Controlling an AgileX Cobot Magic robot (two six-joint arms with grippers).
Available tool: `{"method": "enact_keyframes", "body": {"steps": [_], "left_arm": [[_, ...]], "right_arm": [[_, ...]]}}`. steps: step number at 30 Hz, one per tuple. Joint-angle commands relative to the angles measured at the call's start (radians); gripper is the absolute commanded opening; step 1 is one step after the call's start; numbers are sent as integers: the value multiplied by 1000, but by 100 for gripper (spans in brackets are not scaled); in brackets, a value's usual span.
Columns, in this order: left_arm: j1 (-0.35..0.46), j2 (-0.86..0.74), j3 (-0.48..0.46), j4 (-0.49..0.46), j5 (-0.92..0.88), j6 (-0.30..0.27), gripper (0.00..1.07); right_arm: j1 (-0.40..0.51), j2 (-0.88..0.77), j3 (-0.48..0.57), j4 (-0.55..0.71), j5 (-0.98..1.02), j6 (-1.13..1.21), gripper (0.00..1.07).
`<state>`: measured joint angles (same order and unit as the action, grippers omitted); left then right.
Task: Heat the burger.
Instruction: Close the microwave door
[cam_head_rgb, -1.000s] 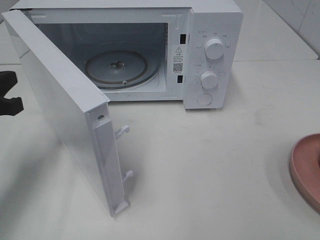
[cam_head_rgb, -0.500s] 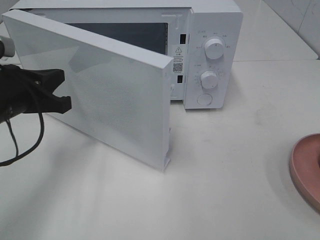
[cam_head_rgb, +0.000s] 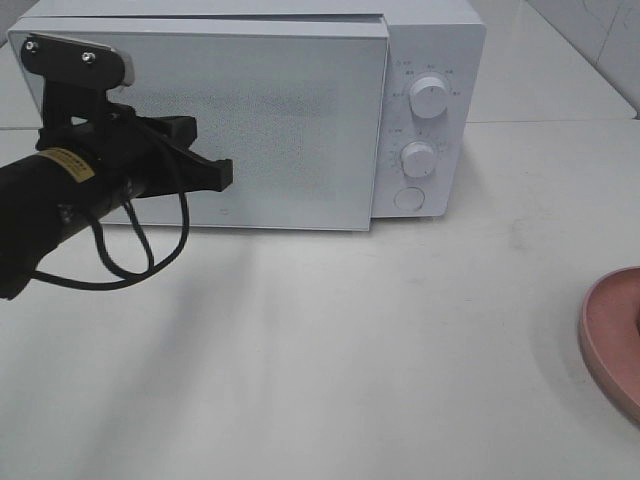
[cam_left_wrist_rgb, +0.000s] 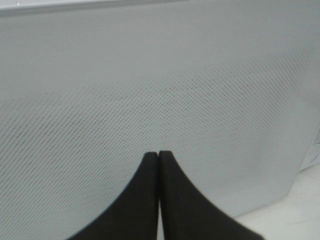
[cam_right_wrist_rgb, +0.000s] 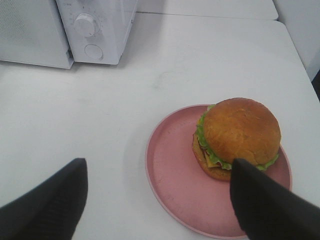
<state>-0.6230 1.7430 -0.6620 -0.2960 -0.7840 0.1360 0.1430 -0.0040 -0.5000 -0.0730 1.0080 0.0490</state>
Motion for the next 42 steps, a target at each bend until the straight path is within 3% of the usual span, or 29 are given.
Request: {"method": "enact_keyframes", "body": {"steps": [1, 6, 8, 11, 20, 22, 25, 27, 38, 42], "left_arm": [[-26, 17, -43, -43, 12, 12, 0], [-56, 54, -109, -82, 32, 22, 0], [-78, 94, -183, -124, 63, 76, 0], [-82, 124, -237, -162, 93, 106, 0], [-82, 189, -362, -191, 136, 121, 0], [-82, 217, -404, -225, 144, 163, 0], [-82, 224, -421, -235, 149, 169, 0], [-81, 254, -482, -265, 173, 188, 0], [-95, 268, -528, -235, 245, 192, 0], [-120, 241, -519, -232, 335, 229, 0]], "right_arm": [[-4, -29, 2, 3, -10, -10, 76], [-4, -29, 2, 3, -10, -10, 76], [-4, -29, 2, 3, -10, -10, 76], [-4, -29, 2, 3, -10, -10, 76], [-4, -29, 2, 3, -10, -10, 76], [-4, -29, 2, 3, -10, -10, 76], [-4, -29, 2, 3, -10, -10, 76], [-4, -29, 2, 3, -10, -10, 76], [-4, -29, 2, 3, -10, -10, 76], [-4, -29, 2, 3, -10, -10, 76]]}}
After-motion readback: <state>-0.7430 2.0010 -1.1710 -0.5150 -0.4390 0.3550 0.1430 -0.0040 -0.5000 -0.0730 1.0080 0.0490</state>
